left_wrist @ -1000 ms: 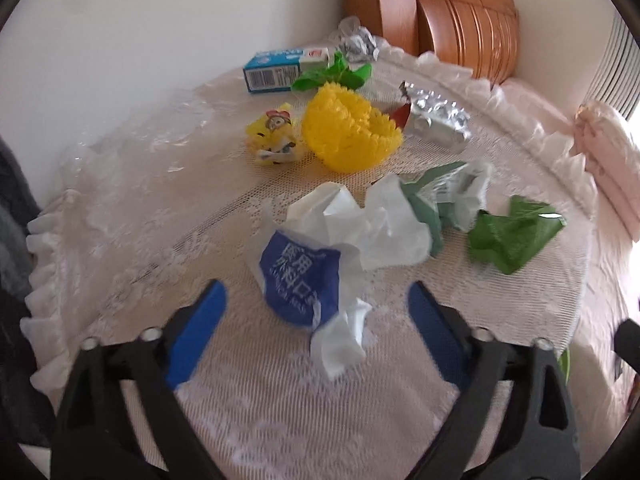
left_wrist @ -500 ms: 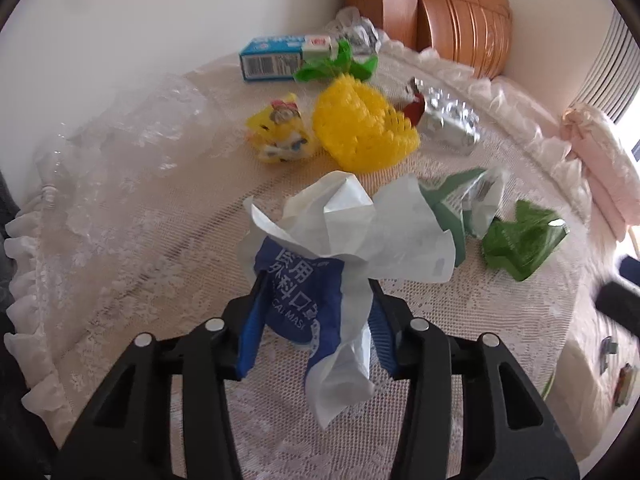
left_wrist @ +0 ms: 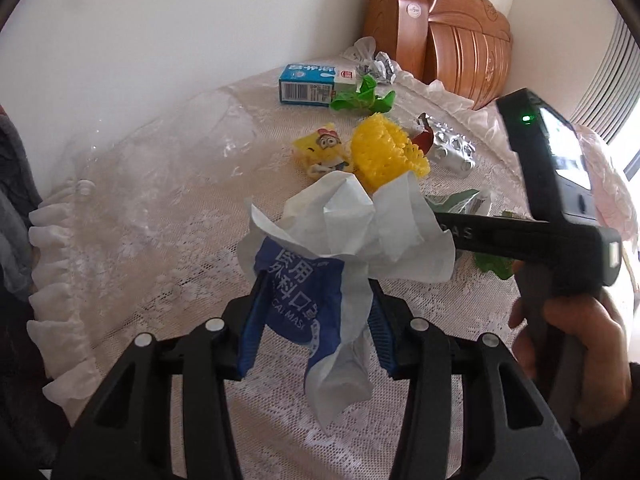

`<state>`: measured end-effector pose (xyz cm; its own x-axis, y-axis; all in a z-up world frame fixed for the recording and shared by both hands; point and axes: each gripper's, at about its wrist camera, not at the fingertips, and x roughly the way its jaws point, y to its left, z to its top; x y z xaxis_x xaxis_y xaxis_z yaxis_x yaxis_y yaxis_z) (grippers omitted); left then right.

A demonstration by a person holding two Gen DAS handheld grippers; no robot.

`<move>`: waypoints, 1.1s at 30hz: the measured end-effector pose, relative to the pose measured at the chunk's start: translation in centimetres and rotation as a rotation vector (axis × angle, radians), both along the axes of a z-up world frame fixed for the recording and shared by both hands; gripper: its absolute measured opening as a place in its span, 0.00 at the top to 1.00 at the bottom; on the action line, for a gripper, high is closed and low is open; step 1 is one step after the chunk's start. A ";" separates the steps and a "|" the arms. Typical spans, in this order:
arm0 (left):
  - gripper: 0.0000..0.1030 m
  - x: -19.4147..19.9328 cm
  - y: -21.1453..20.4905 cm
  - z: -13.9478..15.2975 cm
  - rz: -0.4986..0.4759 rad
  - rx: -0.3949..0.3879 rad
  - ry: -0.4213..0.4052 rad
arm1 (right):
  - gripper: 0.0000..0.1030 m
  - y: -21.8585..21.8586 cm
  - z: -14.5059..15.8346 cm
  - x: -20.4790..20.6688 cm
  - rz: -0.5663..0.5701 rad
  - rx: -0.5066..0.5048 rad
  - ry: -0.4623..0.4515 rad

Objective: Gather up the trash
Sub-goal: 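Grasp the blue mask packet with tissue with left tool while right tool grasps green-white snack bag, then carry both items to the green wastebasket and open the left tool over it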

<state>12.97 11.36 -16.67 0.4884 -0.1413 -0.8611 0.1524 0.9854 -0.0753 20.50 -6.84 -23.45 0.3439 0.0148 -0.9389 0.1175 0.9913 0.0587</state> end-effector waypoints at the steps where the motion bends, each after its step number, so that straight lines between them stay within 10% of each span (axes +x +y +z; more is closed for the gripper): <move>1: 0.56 -0.1 0.2 0.0 0.000 -0.001 0.000 | 0.02 0.1 -0.1 0.2 -0.001 -0.010 -0.002; 4: 0.56 -0.2 0.5 -0.1 0.001 0.002 -0.001 | 0.19 -0.1 0.2 0.5 -0.002 -0.013 -0.018; 17: 0.56 -1.5 -0.5 2.6 -0.030 0.021 -0.056 | 0.24 -1.1 5.7 -1.5 0.024 0.119 -0.154; 33: 0.56 -12.4 -19.1 7.8 -0.443 -0.076 -0.114 | 0.24 -22.3 12.2 -29.4 -0.366 -0.035 -0.247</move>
<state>0.58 -7.71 -8.83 0.4573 -0.4182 -0.7849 0.5692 0.8158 -0.1030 -8.88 -29.13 -11.25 0.5349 -0.1804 -0.8255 0.4479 0.8889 0.0960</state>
